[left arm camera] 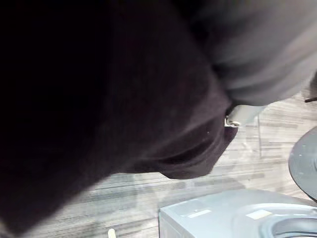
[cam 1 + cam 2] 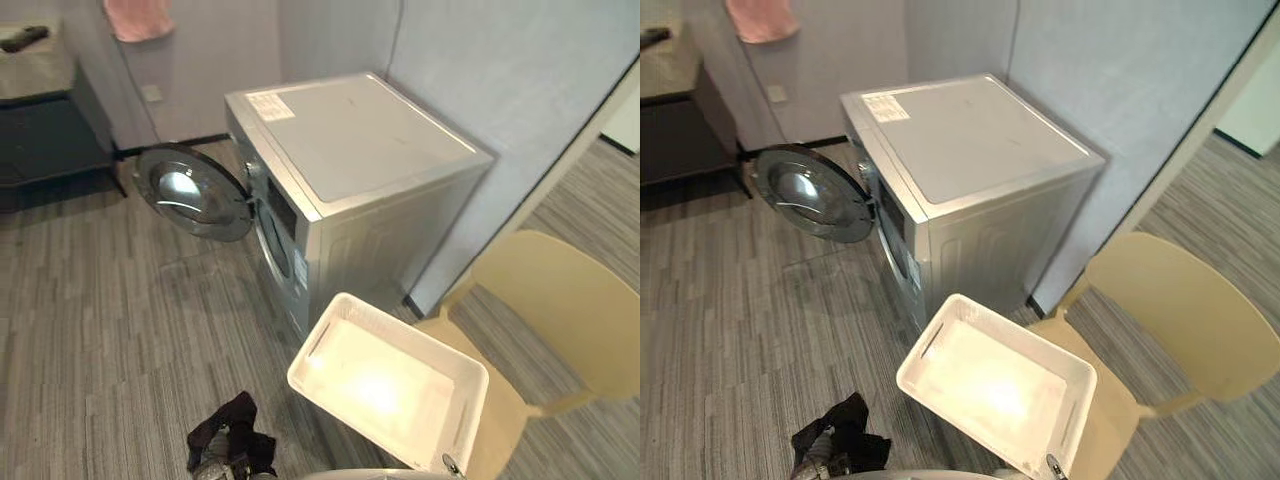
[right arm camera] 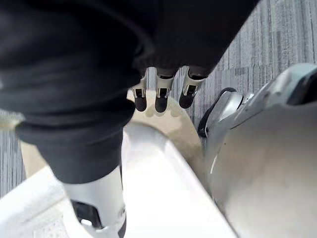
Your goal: Pick up the laundry basket with both hands and put the clothes into the washing machine.
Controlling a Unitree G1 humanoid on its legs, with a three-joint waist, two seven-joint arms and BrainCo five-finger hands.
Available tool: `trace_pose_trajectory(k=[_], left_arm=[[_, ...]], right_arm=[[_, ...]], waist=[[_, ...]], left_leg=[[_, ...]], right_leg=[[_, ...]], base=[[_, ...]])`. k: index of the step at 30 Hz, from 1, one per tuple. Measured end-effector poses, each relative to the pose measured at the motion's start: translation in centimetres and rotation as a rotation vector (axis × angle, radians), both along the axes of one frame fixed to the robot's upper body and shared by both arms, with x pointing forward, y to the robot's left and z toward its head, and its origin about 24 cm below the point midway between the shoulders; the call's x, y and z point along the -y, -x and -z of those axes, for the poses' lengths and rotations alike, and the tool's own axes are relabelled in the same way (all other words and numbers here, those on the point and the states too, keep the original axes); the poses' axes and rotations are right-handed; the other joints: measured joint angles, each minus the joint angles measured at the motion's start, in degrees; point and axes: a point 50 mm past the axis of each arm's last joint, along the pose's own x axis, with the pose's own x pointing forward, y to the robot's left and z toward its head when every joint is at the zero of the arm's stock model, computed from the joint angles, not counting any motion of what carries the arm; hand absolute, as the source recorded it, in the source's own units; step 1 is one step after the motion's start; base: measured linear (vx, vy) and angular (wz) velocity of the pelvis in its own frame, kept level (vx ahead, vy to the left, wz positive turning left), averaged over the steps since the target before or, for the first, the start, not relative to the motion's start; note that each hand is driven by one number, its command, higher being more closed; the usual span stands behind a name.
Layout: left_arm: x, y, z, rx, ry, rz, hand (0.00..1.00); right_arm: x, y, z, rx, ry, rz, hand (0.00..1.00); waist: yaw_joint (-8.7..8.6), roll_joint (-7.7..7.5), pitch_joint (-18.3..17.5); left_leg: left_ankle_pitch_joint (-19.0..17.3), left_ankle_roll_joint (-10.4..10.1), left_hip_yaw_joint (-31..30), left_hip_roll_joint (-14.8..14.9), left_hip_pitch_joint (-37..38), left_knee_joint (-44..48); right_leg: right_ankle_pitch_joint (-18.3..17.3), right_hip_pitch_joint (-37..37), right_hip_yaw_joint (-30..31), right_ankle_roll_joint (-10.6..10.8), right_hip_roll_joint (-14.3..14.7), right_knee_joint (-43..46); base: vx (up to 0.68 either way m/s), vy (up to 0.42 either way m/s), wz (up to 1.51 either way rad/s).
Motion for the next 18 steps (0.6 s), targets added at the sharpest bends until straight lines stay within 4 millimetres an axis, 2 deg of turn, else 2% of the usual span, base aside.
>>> trace_pose_trajectory(k=[1, 3, 5, 6, 8, 9, 10, 11, 12, 13, 14, 15, 16, 17, 18], left_arm=[[0.3, -0.5, -0.1, 0.014, 0.004, 0.027, 1.0], [0.1, -0.8, -0.3, 0.028, -0.002, 0.042, 1.0], [0.0, -1.0, -0.5, 0.044, -0.015, 0.063, 1.0], [-0.2, -1.2, -0.7, 0.059, -0.026, 0.062, 1.0], [-0.3, -1.7, -1.0, 0.082, -0.036, 0.06, 1.0], [-0.1, -1.6, -0.9, 0.081, -0.032, 0.058, 1.0], [0.2, -1.6, -0.9, 0.08, -0.023, 0.056, 1.0], [0.4, -1.6, -0.8, 0.079, -0.021, 0.054, 1.0], [0.3, -1.6, -0.8, 0.08, -0.022, 0.044, 1.0], [-0.1, -1.7, -1.0, 0.084, -0.038, 0.036, 1.0], [0.0, -1.4, -0.9, 0.076, -0.038, 0.025, 1.0], [0.1, -1.1, -0.8, 0.068, -0.034, 0.021, 1.0], [0.3, -0.5, -0.5, 0.044, -0.024, 0.013, 1.0], [0.4, -0.3, -0.4, 0.035, -0.02, 0.013, 1.0], [0.4, 0.0, -0.2, 0.022, -0.016, 0.012, 1.0]], right_arm=[[0.0, -0.1, 0.0, 0.003, 0.0, 0.003, 0.0], [-0.2, -0.9, -0.1, 0.025, -0.004, 0.0, 0.0], [0.1, -1.4, -0.3, 0.043, 0.016, -0.015, 0.0], [0.0, -1.7, -0.3, 0.055, 0.015, -0.012, 0.0], [0.2, -2.7, -0.6, 0.09, 0.025, -0.008, 0.0], [0.5, -3.1, -0.7, 0.107, 0.038, -0.006, 0.0], [0.9, -3.5, -0.9, 0.124, 0.053, -0.003, 0.0], [0.9, -3.6, -1.0, 0.129, 0.057, -0.002, 0.0], [0.9, -3.9, -1.1, 0.137, 0.061, 0.0, 0.0], [0.6, -4.1, -1.1, 0.138, 0.056, 0.003, 0.0], [0.8, -4.2, -1.1, 0.141, 0.066, 0.0, 0.0], [1.0, -4.2, -1.1, 0.136, 0.071, -0.002, 0.0], [1.4, -3.4, -1.0, 0.113, 0.077, 0.018, 0.0], [1.6, -3.0, -0.9, 0.099, 0.077, 0.036, 0.0], [1.8, -2.2, -0.7, 0.067, 0.068, 0.064, 0.0]], waist=[[0.14, -0.14, 0.01], [0.37, -0.04, 0.16], [0.18, 0.43, 0.38], [0.22, 0.29, 0.5], [0.35, 1.05, 0.98], [0.32, 1.98, 1.55], [0.34, 2.54, 1.58], [0.42, 2.86, 1.6], [0.51, 2.03, 1.65], [0.86, 1.31, 1.82], [1.48, 1.98, 1.64], [1.47, 2.25, 1.47], [1.42, 2.75, 1.19], [1.4, 3.06, 0.97], [1.43, 3.28, 0.4]], left_leg=[[-0.79, -0.94, -0.67, -0.07, -0.6, 0.77], [-2.11, -1.48, -1.38, -0.03, -2.31, 3.83], [-4.19, -3.21, -3.15, 0.54, -5.0, 10.45], [-5.1, -4.69, -5.1, 0.71, -10.01, 19.78], [-4.8, -5.3, -8.08, 1.05, -16.2, 31.39], [-4.72, -5.27, -7.93, 1.73, -16.83, 33.48], [-4.45, -4.85, -6.83, 2.87, -16.84, 34.51], [-3.97, -4.15, -6.24, 3.06, -16.78, 34.4], [-2.44, -1.98, -4.58, 3.21, -16.47, 33.31], [-2.26, -1.21, -3.36, 3.21, -16.02, 31.79], [-3.99, 0.94, -2.66, 3.99, -14.55, 28.14], [-4.26, 1.48, -2.63, 4.57, -13.44, 25.39], [-3.9, 1.94, -3.68, 5.41, -10.35, 17.03], [-3.75, 1.8, -4.43, 5.13, -9.13, 14.15], [-5.71, -2.28, -4.65, 4.04, -7.18, 11.25]], right_leg=[[0.0, -0.07, 0.85, 0.0, 0.03, 0.04], [0.0, -0.12, 1.34, 0.01, 0.05, 0.53], [-0.53, 0.27, 1.68, -0.77, 0.61, -0.08], [-2.07, 0.93, 2.02, -1.05, 0.6, -0.7], [-4.3, 1.33, 2.1, 1.8, 0.53, -0.56], [-5.01, 1.85, 2.22, 2.63, 0.81, -0.32], [-5.2, 1.93, 3.03, 2.51, 1.05, -0.14], [-5.22, 1.74, 3.51, 2.49, 0.92, -0.08], [-5.25, 0.93, 4.64, 2.48, 0.05, -0.22], [-4.76, 0.23, 5.9, 2.86, -0.82, -0.49], [-4.11, -0.74, 7.42, 3.12, -0.68, -0.58], [-3.96, -1.3, 8.12, 3.38, -0.61, -0.45], [-3.67, -2.41, 9.35, 3.9, -0.65, -0.19], [-3.52, -2.96, 9.91, 4.23, -0.61, -0.28], [-3.04, -3.97, 11.64, 5.46, -0.88, -0.89]], base=[[0.04, 0.035, 0.26], [0.01, 0.038, 0.14], [-0.02, 0.044, 0.11], [-0.04, 0.041, 0.06], [-0.05, 0.013, -0.06], [-0.04, -0.001, -0.17], [-0.04, 0.021, -0.15], [-0.05, 0.044, -0.22], [-0.06, 0.031, -0.35], [-0.04, 0.019, -0.6], [-0.02, 0.011, -0.6], [0.0, 0.099, -0.6], [0.0, 0.138, -0.41], [0.01, 0.246, -0.53], [0.0, 0.207, -0.44]])
